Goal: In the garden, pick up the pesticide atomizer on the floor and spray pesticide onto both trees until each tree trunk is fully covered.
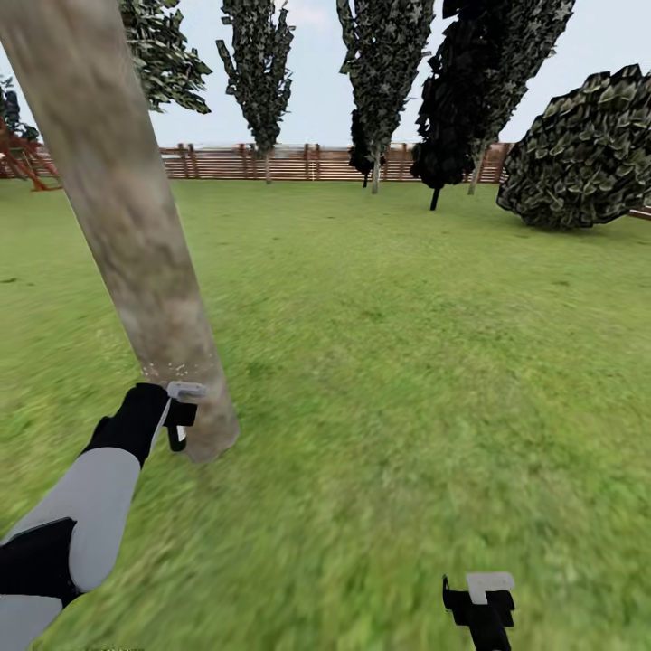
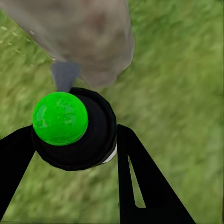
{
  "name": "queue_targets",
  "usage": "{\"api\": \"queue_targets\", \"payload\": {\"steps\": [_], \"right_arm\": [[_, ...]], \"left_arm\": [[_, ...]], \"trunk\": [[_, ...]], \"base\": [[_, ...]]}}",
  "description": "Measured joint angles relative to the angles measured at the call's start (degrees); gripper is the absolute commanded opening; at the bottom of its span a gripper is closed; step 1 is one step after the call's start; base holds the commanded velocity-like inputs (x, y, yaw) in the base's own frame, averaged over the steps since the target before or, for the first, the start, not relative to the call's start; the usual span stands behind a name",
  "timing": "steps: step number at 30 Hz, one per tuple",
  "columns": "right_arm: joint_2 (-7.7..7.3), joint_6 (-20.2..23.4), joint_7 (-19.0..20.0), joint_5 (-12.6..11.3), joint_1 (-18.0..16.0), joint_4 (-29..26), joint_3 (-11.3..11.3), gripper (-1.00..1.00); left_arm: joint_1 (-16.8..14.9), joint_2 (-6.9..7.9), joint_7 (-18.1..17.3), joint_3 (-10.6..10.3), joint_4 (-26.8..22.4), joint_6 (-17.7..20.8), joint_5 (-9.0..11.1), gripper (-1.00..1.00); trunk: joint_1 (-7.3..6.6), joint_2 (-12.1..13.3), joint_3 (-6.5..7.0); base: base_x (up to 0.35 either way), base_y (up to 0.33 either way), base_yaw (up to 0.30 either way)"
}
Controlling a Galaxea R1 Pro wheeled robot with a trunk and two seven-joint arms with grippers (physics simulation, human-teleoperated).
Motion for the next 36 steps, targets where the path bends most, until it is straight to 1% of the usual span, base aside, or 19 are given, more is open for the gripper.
{"api": "queue_targets", "payload": {"steps": [3, 5, 7, 9, 10, 12, 13, 14, 16, 17, 19, 21, 23, 25, 26, 28, 31, 34, 36], "right_arm": [[0.00, 0.00, 0.01, 0.00, 0.00, 0.01, 0.00, 1.00], [0.00, 0.00, 0.01, 0.00, 0.00, 0.00, 0.01, 1.00], [0.00, 0.00, 0.01, 0.00, 0.00, 0.00, 0.01, 1.00], [0.00, 0.00, 0.02, 0.00, 0.00, 0.01, 0.00, 1.00], [0.00, 0.00, 0.03, 0.00, 0.00, 0.01, 0.01, 1.00], [0.00, 0.00, 0.03, 0.00, 0.00, 0.03, 0.00, 1.00], [0.00, 0.00, 0.04, 0.00, 0.00, 0.04, 0.00, 1.00], [0.00, 0.00, 0.04, 0.00, 0.00, 0.02, 0.02, 1.00], [0.00, 0.00, 0.03, 0.00, 0.00, 0.04, 0.03, 1.00], [0.00, 0.00, 0.04, 0.00, 0.00, 0.05, 0.04, 1.00], [0.00, 0.00, 0.04, 0.00, 0.00, 0.02, 0.06, 1.00], [0.00, 0.00, 0.04, 0.00, 0.00, 0.02, 0.03, 1.00], [0.00, 0.00, 0.04, 0.00, 0.00, 0.03, 0.04, 1.00], [0.00, 0.00, 0.04, 0.00, 0.00, 0.02, 0.04, 1.00], [0.00, 0.00, 0.04, 0.00, 0.00, 0.01, 0.05, 1.00], [0.00, 0.00, 0.04, 0.00, 0.00, 0.02, 0.03, 1.00], [0.00, 0.00, 0.04, 0.00, 0.00, 0.03, 0.02, 1.00], [0.00, 0.00, 0.04, 0.00, 0.00, 0.03, 0.02, 1.00], [0.00, 0.00, 0.04, 0.00, 0.00, 0.01, 0.03, 1.00]], "left_arm": [[0.03, -0.32, 0.11, -0.11, 0.00, -0.06, -0.03, -1.00], [0.04, 0.50, 0.12, 0.32, 0.05, -0.11, -0.39, -1.00], [0.08, 2.26, -0.09, 0.52, 0.09, -0.13, -0.49, -1.00], [0.17, 5.63, -0.39, 0.61, 0.15, -0.20, -0.40, -1.00], [0.23, 6.48, -0.43, 0.61, 0.16, -0.22, -0.16, -1.00], [0.33, 6.97, -0.47, 0.51, 0.46, -0.37, 0.32, -1.00], [0.67, 6.89, -0.48, 0.36, 0.69, -0.53, 0.47, -1.00], [1.84, 6.00, -0.48, 0.28, 0.92, -0.68, 0.91, -1.00], [3.04, 3.29, -0.33, 0.28, 1.05, -0.75, 1.03, -1.00], [3.20, 2.51, -0.38, 0.28, 1.05, -0.79, 0.81, -1.00], [3.34, 1.89, -0.49, 0.28, 1.06, -0.82, 0.65, -1.00], [3.40, 2.17, -0.56, 0.25, 1.07, -0.91, 0.11, -1.00], [3.48, 3.19, -0.58, 0.43, 1.05, -0.99, -0.21, -1.00], [3.60, 6.44, -0.60, 0.42, 1.08, -1.13, -0.75, -1.00], [4.09, 7.22, -0.63, 0.46, 1.10, -1.11, -0.24, -1.00], [5.62, 7.69, -0.58, 0.33, 0.87, -1.11, 0.18, -1.00], [7.91, 6.39, -0.46, 0.24, 1.09, -1.33, 0.95, -1.00], [9.15, 3.12, -0.45, 0.30, 1.13, -2.18, 1.13, -1.00], [9.75, 2.91, -0.46, 0.54, 0.78, -2.54, 0.52, -1.00]], "trunk": [[0.00, 0.00, 0.00], [0.00, 0.00, 0.00], [0.00, 0.00, 0.00], [0.00, 0.00, 0.00], [0.00, 0.00, 0.00], [0.00, 0.00, 0.00], [0.00, 0.00, 0.00], [0.01, 0.00, -0.01], [0.00, 0.00, 0.00], [0.00, 0.00, 0.00], [0.00, 0.00, 0.00], [0.00, 0.00, 0.00], [0.00, 0.00, 0.00], [0.00, 0.00, 0.00], [0.00, 0.00, 0.00], [0.00, 0.00, -0.01], [0.00, 0.00, 0.00], [0.00, 0.00, -0.01], [0.00, 0.00, 0.00]], "base": [[0.152, -0.269, 0.277], [0.152, -0.269, 0.277], [0.151, -0.269, 0.277], [0.151, -0.269, 0.277], [0.151, -0.269, 0.277], [0.152, -0.269, 0.277], [0.152, -0.269, 0.277], [0.152, -0.269, 0.276], [0.152, -0.269, 0.180], [0.152, -0.269, 0.083], [0.152, -0.269, 0.021], [0.153, -0.267, 0.005], [0.155, -0.249, 0.002], [0.151, -0.138, 0.000], [0.111, -0.078, 0.000], [0.040, -0.028, 0.000], [0.006, -0.004, 0.000], [0.001, 0.000, 0.000], [0.000, 0.000, 0.000]]}}
